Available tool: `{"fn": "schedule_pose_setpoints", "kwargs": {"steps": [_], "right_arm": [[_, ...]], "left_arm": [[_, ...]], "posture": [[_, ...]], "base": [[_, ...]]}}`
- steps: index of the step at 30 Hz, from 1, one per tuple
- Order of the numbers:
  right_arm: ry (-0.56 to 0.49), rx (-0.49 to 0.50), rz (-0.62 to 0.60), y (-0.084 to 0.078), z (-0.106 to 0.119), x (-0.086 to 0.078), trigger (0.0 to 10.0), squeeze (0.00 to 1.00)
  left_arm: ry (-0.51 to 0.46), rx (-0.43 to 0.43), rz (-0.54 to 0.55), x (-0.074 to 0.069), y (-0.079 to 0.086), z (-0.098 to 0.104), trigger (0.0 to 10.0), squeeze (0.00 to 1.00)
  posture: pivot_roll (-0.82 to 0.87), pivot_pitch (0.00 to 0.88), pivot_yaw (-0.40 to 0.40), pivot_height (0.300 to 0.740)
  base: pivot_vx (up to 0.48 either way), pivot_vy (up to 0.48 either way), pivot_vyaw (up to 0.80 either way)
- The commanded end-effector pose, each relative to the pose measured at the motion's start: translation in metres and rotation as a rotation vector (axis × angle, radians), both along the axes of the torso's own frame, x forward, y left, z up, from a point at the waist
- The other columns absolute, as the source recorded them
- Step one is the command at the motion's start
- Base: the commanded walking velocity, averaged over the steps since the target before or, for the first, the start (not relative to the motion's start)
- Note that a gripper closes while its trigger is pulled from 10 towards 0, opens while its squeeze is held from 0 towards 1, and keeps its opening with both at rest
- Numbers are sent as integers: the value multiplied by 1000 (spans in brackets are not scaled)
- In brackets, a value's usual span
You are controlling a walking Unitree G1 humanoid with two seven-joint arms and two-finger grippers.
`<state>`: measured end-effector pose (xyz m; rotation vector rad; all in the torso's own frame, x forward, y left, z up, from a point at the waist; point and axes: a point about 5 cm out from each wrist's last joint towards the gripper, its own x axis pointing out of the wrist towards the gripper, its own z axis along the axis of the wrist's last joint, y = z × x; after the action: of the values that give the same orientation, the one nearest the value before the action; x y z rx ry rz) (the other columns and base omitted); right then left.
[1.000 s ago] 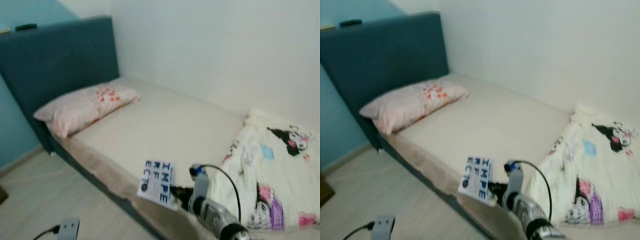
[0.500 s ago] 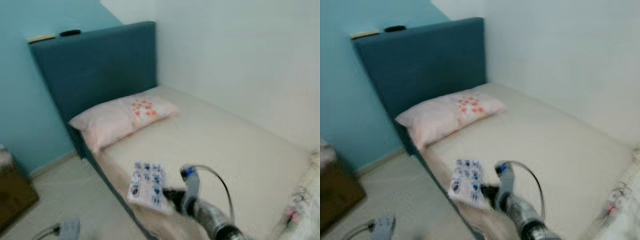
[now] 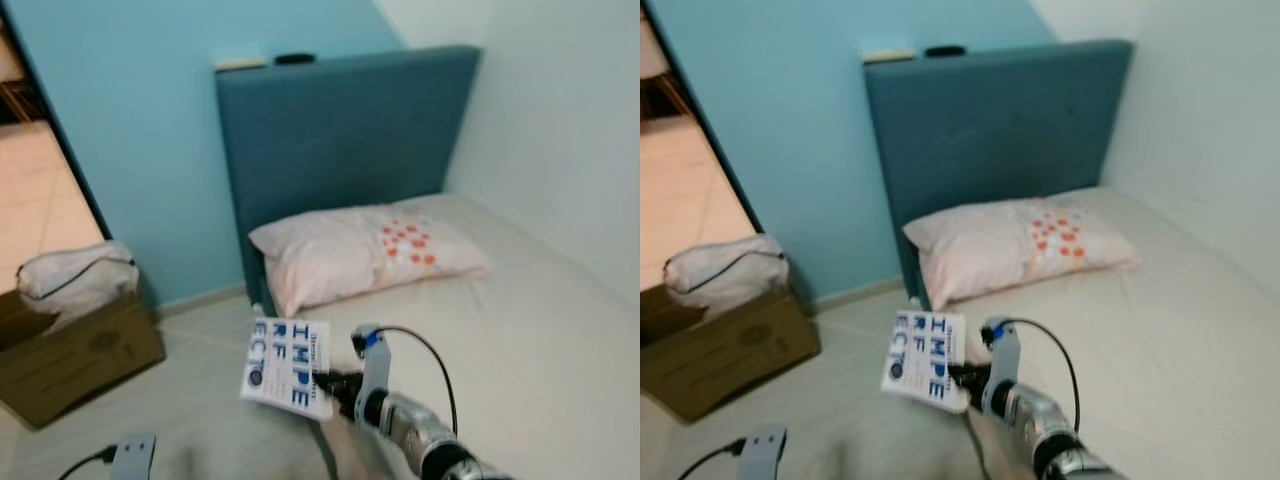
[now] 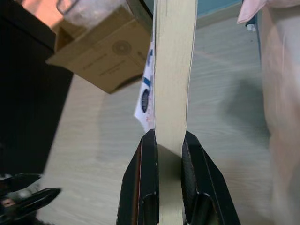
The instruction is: Clean up the room
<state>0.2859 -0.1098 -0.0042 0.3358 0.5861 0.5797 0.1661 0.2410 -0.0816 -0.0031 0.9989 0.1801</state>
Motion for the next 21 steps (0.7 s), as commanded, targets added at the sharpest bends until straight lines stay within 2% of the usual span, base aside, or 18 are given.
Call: {"fn": "schedule_pose_setpoints", "kwargs": {"steps": [1,5,10,16,21], "right_arm": [[-16,-6,-54,-3,2,3,10000,0],[-5,-25,-101,-8,1,4,10000,0],[50,-106,-178,-20,-9,-1,10000,0],[85,-103,-192,-25,-17,-11,10000,0],[90,-122,-183,-26,-21,-15,10000,0]], "left_arm": [[33,-4,-12,-8,-2,-4,10000,0],[33,-6,-19,-7,-2,-4,10000,0],[37,-5,-32,-7,-2,-4,10000,0],[37,-8,-33,-8,-2,-4,10000,0],[38,-10,-34,-8,-2,-4,10000,0]], "posture": [[-32,0,-45,721],[-32,0,-45,721],[-31,0,-43,721],[-31,0,-43,721],[-30,0,-44,721]], "base": [[0,0,794],[0,0,769],[301,0,0],[340,0,0],[343,0,639]]}}
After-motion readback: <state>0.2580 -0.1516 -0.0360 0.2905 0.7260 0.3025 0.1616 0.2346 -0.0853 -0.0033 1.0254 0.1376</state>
